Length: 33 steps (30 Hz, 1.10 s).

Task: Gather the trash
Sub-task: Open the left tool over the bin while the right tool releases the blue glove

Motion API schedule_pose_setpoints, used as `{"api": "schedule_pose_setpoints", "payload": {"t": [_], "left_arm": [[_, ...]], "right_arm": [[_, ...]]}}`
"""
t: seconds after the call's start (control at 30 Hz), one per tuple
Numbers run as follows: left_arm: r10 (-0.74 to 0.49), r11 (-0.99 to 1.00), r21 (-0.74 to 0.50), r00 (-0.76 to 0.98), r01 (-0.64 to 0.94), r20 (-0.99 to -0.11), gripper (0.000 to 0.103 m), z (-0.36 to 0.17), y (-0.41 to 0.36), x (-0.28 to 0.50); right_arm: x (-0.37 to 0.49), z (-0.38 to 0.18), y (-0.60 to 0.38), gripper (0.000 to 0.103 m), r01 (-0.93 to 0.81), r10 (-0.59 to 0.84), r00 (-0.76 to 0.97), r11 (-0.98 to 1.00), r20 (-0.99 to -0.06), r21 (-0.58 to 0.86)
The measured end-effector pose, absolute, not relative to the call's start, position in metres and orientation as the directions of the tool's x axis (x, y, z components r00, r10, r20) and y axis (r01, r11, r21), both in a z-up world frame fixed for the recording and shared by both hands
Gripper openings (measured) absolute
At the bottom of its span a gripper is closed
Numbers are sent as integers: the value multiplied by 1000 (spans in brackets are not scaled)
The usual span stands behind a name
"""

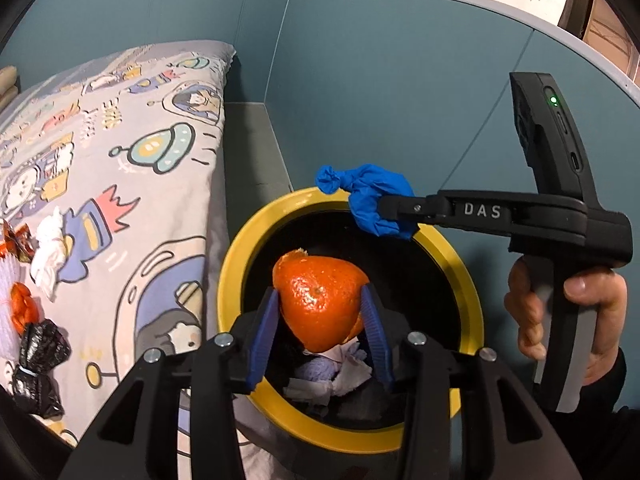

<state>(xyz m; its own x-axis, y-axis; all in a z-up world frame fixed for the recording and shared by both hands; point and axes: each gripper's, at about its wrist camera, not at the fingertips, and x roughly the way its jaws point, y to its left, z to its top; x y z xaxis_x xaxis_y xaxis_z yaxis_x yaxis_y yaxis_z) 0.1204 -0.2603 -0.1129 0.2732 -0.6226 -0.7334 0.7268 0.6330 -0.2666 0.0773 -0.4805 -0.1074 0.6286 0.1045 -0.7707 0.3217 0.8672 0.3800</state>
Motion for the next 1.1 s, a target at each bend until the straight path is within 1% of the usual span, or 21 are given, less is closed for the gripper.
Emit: {"api": "schedule_pose_setpoints", "payload": {"t": [0.1, 0.17, 0.2, 0.23, 0.3, 0.4, 0.57, 0.63, 0.73, 0.87, 0.97, 1.1], "left_arm": [[-625, 634, -267, 278, 726, -729, 40, -113, -259, 119], [-635, 628, -285, 265, 724, -725, 43, -112, -258, 120], [-638, 630, -289, 269, 721, -721, 49, -111, -257, 120], [-641, 631, -290, 273, 719, -718, 52, -110, -255, 120], [-639, 636, -284, 283, 718, -715, 55, -108, -253, 119], [-636, 646, -284, 295, 708, -713, 62, -105, -249, 121], [-633, 669, -274, 336, 691, -697, 68, -95, -238, 129], [-628, 687, -271, 363, 675, -688, 72, -91, -230, 136], [-618, 715, -267, 406, 646, -673, 76, -83, -217, 145], [-600, 750, -260, 457, 609, -657, 80, -74, -197, 156], [-579, 777, -253, 498, 577, -646, 82, -67, -179, 162], [-538, 813, -221, 551, 538, -637, 86, -61, -156, 169]], "right_arm": [[77, -108, -482, 15, 330, 98, 627, 865, -773, 378], [77, -108, -484, 18, 335, 98, 628, 861, -772, 382], [76, -108, -485, 22, 339, 94, 629, 860, -772, 382], [75, -108, -486, 26, 346, 89, 631, 857, -771, 382], [73, -107, -490, 33, 357, 82, 637, 850, -767, 387], [71, -104, -494, 34, 369, 69, 645, 844, -761, 390], [67, -96, -496, 36, 371, 53, 668, 841, -742, 394], [66, -93, -494, 40, 357, 55, 683, 845, -729, 399], [66, -86, -489, 41, 326, 69, 704, 853, -707, 407], [69, -78, -479, 42, 286, 81, 720, 870, -690, 401], [73, -72, -471, 46, 256, 98, 730, 878, -677, 403], [82, -64, -458, 47, 222, 111, 732, 894, -672, 389]]}}
